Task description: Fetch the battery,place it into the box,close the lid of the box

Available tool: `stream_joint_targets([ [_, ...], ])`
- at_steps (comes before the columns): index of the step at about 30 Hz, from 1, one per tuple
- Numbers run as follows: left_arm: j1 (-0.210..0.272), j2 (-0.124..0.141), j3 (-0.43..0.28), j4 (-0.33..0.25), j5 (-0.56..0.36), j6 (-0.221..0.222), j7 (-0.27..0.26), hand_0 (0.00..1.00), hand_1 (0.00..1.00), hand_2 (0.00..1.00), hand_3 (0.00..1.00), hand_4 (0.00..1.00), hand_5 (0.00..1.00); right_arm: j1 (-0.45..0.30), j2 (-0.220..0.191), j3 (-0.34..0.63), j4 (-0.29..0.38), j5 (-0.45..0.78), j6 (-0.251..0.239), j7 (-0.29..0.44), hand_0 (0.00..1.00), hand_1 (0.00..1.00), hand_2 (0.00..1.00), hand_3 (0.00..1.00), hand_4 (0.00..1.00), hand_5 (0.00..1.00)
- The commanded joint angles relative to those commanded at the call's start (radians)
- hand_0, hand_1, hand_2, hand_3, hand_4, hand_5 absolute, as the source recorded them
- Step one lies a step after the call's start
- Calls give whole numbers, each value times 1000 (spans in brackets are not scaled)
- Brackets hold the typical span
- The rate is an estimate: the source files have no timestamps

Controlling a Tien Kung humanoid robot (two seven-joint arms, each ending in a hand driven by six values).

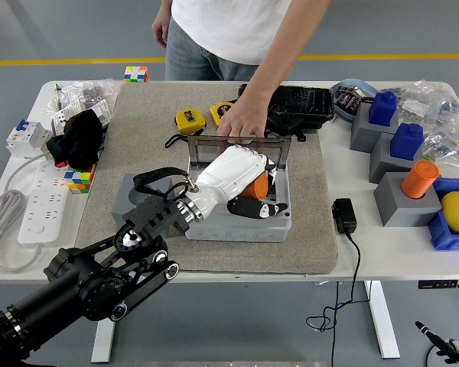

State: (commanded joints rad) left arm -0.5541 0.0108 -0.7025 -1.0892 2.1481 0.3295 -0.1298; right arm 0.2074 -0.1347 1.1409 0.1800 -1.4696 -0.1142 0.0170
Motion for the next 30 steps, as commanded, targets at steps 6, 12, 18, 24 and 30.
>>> stream_joint_targets([
  [6, -5, -1, -7, 9, 3, 1, -2, 80, 83, 112, 124, 790, 494, 2, -1, 3, 0, -1, 0, 0, 882, 854, 802, 839, 998, 998],
  [12, -13, -5, -12, 31, 0, 3, -9, 84, 86, 116, 125, 790, 496, 2, 0, 1, 0, 0, 0, 0, 881, 854, 802, 839, 998, 998],
  [18, -20, -7, -20, 52, 4, 1, -14, 91, 88, 124, 130, 805, 488, 3, -1, 6, 0, -4, 1, 0, 881, 854, 802, 839, 998, 998],
  [24, -19, -7, -20, 48, 2, -4, -18, 119, 120, 146, 156, 845, 502, 2, -2, 5, 0, -4, 1, -1, 881, 853, 802, 840, 998, 998],
  [30, -18, -7, -20, 47, -3, -11, -24, 141, 144, 168, 185, 885, 538, 3, 0, -1, 0, 2, 1, 0, 881, 853, 802, 839, 998, 998],
])
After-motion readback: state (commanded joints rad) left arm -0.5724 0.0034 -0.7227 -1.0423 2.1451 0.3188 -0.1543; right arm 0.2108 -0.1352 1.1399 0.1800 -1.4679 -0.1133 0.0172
